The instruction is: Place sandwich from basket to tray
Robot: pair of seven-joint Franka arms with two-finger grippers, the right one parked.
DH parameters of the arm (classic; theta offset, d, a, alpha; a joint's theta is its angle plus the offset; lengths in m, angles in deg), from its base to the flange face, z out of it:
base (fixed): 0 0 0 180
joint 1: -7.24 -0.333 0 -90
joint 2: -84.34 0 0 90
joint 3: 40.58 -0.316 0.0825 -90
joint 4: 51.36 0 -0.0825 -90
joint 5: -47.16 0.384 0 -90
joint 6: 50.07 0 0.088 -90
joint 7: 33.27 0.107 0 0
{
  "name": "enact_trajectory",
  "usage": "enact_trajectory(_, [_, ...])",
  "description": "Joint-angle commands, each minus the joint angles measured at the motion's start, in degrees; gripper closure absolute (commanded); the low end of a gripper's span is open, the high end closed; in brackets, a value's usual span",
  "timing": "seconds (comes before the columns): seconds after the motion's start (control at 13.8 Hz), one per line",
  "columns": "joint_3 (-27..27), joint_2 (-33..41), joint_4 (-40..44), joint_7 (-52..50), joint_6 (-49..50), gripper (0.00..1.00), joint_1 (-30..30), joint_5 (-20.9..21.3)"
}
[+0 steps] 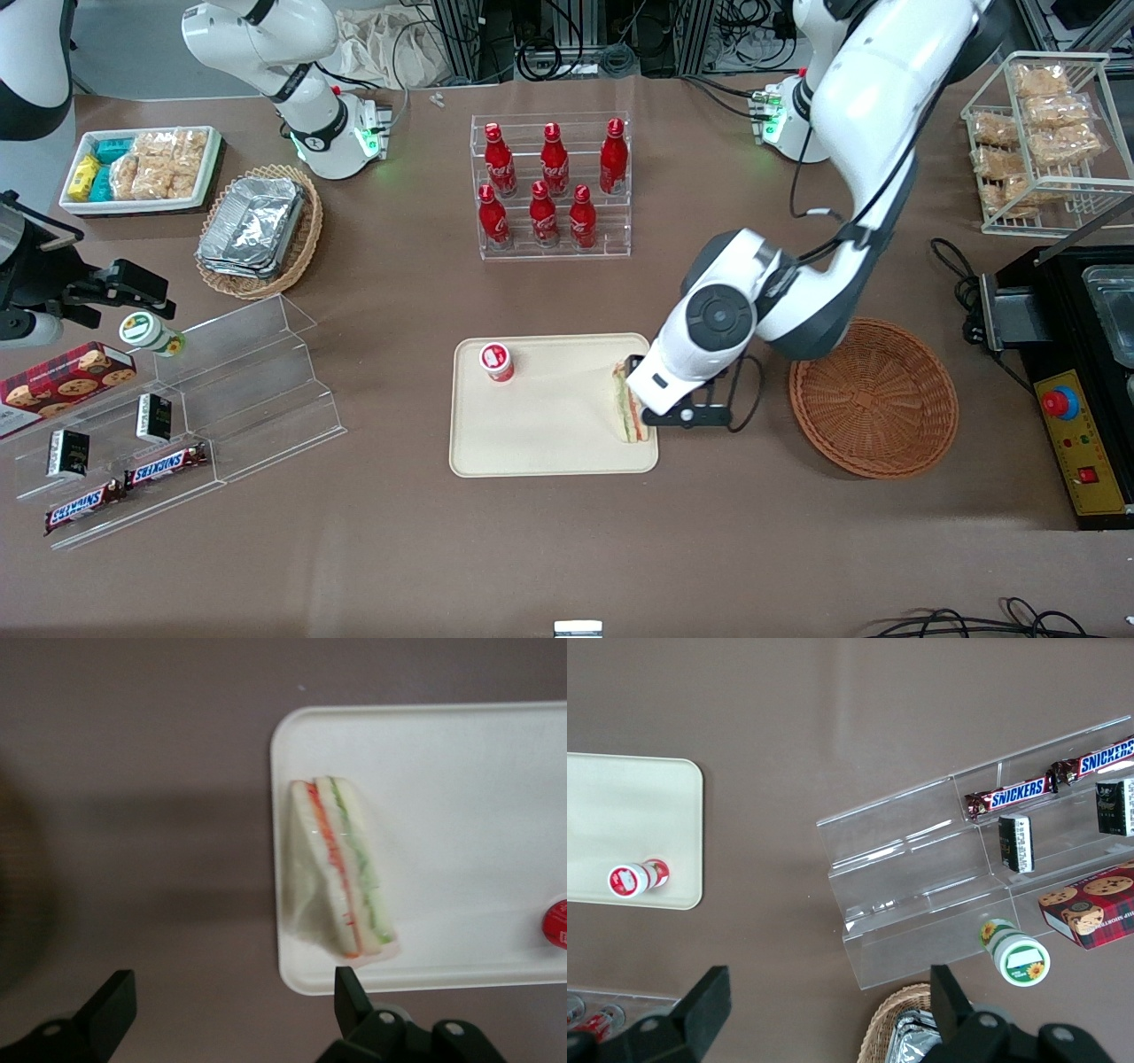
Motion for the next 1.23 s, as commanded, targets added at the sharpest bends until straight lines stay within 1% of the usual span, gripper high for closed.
enact_trajectory(0.0, [0.0,7.5,-1.4,5.7,6.7,0.01,-3.3,-1.5])
enact_trajectory(0.22, [0.0,13.3,-1.4,11.7,12.7,0.01,-7.6,-1.6])
enact_trajectory(0.43, [-0.1,18.3,-1.4,17.9,16.8,0.01,-11.9,-1.6])
enact_trajectory(0.58, [-0.1,20.3,-1.2,20.5,19.6,0.01,-14.9,-1.6])
enact_trajectory(0.65, [-0.2,21.9,-1.3,19.9,21.0,0.0,-15.8,-1.6])
enact_trajectory(0.87, [-0.8,23.6,-1.3,19.3,24.1,0.0,-17.8,-1.6])
enact_trajectory(1.16, [-0.9,24.2,-1.3,20.1,24.3,0.0,-19.9,-1.5])
